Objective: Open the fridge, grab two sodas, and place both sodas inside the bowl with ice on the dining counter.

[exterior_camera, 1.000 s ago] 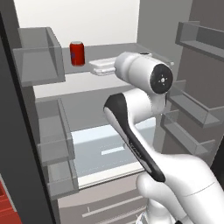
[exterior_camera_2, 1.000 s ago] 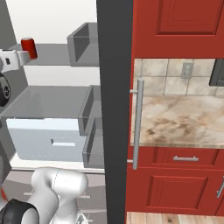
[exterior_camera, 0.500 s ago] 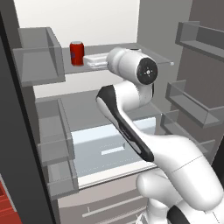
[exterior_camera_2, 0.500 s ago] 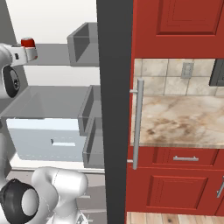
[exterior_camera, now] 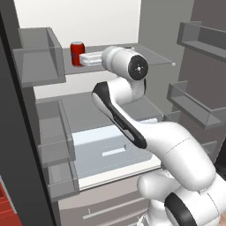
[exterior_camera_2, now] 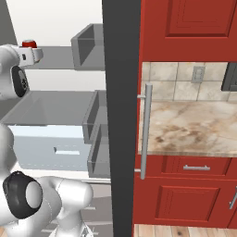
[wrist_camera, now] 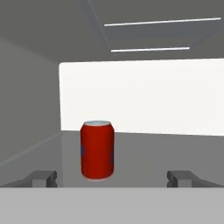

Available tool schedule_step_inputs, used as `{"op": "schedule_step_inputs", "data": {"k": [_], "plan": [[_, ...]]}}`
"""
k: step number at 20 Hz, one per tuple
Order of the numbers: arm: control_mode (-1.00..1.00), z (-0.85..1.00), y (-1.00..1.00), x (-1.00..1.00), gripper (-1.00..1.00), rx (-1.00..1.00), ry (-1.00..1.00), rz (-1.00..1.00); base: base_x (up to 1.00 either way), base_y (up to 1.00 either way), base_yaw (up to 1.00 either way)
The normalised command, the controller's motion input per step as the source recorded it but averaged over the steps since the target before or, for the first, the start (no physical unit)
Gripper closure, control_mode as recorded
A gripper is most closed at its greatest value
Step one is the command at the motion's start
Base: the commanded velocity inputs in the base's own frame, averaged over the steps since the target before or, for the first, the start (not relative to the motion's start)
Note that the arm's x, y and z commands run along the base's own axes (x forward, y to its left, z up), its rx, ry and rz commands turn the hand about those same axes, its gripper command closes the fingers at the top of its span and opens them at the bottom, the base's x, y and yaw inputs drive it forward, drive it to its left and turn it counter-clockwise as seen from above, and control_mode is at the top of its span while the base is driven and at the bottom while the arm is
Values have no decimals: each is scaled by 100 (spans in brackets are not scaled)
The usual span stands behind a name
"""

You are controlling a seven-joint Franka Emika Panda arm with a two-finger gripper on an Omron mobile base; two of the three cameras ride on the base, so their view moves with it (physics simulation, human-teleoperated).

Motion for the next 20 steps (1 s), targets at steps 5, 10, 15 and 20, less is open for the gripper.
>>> {"op": "schedule_step_inputs", "data": {"k": [5, 10, 15, 20], "plan": [[-100, -7, 21, 26, -100, 0, 0, 0, 0, 0, 0], [-100, -4, 13, 23, -100, -1, 0, 0, 0, 0, 0], [-100, -1, -1, 4, -100, 0, 1, 0, 0, 0, 0], [-100, 0, 4, 11, -100, 0, 0, -1, 0, 0, 0]]}}
